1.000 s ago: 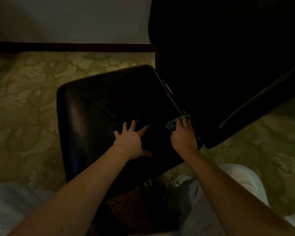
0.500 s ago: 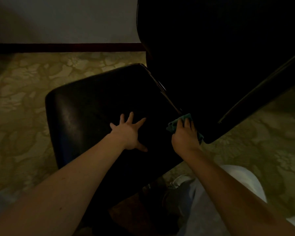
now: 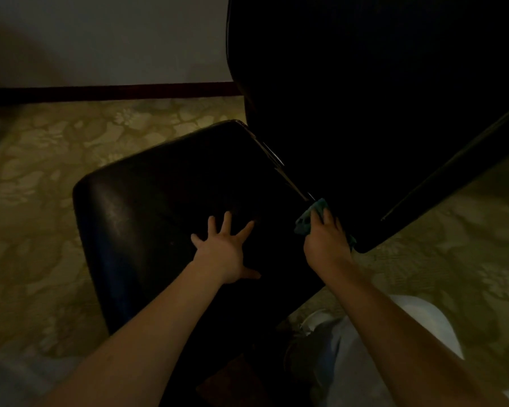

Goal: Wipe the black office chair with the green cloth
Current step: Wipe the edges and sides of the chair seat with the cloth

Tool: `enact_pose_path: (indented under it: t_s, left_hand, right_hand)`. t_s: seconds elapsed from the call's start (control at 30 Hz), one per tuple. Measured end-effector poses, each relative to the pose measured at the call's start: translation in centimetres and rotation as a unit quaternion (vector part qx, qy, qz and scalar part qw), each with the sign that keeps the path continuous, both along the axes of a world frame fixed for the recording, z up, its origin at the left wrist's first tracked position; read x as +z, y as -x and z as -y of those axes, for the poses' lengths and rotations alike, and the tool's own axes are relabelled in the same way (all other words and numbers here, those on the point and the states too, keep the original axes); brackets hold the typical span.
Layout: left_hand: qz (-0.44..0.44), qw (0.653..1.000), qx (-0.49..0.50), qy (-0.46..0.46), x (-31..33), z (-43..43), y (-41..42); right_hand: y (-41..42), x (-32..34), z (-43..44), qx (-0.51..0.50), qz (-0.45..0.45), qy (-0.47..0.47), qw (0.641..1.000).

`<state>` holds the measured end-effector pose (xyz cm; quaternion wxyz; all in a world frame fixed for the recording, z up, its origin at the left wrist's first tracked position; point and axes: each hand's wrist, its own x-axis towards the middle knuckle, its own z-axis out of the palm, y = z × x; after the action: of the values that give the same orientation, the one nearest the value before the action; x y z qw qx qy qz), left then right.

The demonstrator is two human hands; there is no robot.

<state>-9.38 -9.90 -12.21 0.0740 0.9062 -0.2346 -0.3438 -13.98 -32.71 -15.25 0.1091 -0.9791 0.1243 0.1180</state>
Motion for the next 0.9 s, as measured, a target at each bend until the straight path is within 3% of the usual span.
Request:
enact_pose_path:
  t_s: [0.5,0.73,0.9]
  left_hand:
    - [-0.012,1.0,-0.012,-0.003,0.5,-0.8,0.4]
    - [-0.045,0.999,-0.006,-0.016,0.8,-0.4,-0.4]
    - [0.037,0.998,-0.016,-0.056,0.7,1.4,-0.9]
  right_hand:
    - [1.9,0.1,-0.1,0.031,-0.029,-0.005,0.999]
    - [-2.0,0.6,-1.6,0.021,-0.01,-0.003,1.0]
    - [-2.8,1.1,-0.4,0.035,-0.013,-0.025,0.999]
